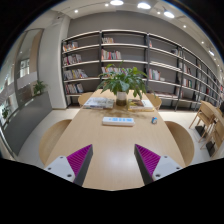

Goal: Unplug charger

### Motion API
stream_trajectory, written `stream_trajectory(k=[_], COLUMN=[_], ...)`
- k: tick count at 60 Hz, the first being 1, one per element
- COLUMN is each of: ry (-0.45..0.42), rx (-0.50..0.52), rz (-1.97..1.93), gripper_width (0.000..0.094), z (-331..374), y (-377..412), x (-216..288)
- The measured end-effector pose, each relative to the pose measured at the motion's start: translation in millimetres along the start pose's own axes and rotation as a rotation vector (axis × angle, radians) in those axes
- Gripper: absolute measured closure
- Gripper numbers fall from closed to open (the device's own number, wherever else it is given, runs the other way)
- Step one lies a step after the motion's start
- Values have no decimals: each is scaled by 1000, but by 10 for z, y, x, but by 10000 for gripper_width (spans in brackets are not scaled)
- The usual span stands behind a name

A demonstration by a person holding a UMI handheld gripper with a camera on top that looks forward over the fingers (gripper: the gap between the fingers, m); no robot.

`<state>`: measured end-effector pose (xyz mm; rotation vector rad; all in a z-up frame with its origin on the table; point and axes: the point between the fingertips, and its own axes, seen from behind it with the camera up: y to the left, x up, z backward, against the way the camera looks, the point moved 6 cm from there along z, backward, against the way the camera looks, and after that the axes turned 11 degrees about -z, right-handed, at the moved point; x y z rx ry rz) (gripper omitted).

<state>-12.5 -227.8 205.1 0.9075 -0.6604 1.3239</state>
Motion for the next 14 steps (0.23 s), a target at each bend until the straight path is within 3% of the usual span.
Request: stream_trajectory(k=[14], ry=[-13], rx=[20], rz=[-24], gripper_width=[102], z=[75], y=[44], x=[11])
